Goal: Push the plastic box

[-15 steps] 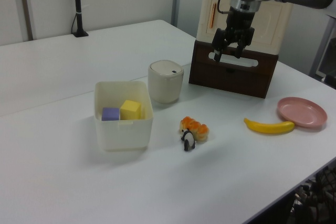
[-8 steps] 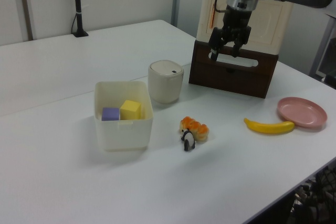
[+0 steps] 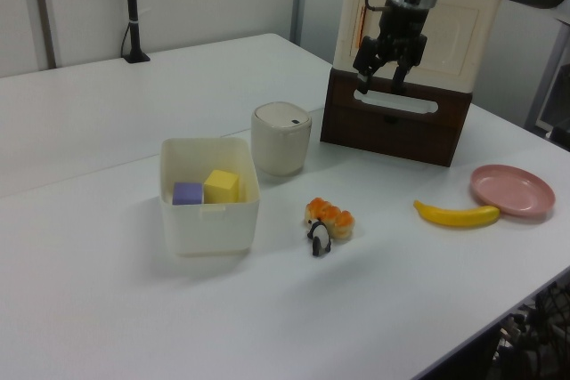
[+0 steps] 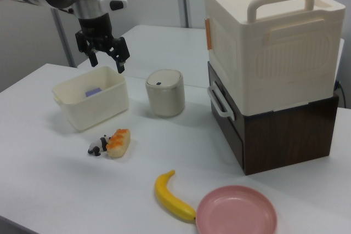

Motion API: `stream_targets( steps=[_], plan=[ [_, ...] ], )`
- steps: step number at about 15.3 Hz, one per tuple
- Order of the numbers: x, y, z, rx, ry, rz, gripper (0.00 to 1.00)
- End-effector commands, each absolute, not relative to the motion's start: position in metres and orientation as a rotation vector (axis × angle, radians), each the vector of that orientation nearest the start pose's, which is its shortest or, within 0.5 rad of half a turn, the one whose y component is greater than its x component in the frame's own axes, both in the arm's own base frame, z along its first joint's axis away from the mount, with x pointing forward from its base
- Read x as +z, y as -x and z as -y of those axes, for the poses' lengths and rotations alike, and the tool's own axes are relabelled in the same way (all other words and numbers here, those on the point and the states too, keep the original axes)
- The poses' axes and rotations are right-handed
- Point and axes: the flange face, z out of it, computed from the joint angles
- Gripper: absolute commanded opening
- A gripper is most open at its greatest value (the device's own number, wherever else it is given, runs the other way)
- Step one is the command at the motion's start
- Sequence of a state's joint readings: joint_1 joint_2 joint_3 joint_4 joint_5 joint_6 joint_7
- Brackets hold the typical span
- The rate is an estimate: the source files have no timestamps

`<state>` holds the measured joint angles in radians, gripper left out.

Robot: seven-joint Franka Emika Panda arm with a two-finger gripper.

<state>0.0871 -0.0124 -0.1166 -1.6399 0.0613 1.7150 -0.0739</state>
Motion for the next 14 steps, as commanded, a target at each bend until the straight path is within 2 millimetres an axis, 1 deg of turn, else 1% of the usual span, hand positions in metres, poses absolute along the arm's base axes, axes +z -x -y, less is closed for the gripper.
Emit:
stream_targets(
  steps=[1, 3, 4, 5, 8, 14],
  plan=[
    [0.618, -0.561, 0.013, -0.088, 3.076, 0.046, 1.0],
    [0.616, -0.568, 0.022, -0.07, 3.075, 0.021, 1.0],
    [0.612, -0.575, 0.018, -0.041, 3.079, 0.034, 1.0],
    [0.615, -0.575, 0.016, -0.045, 3.078, 0.042, 1.0],
    [0.614, -0.574, 0.011, -0.04, 3.078, 0.046, 1.0],
    [0.618, -0.572, 0.011, -0.049, 3.079, 0.044, 1.0]
  ],
)
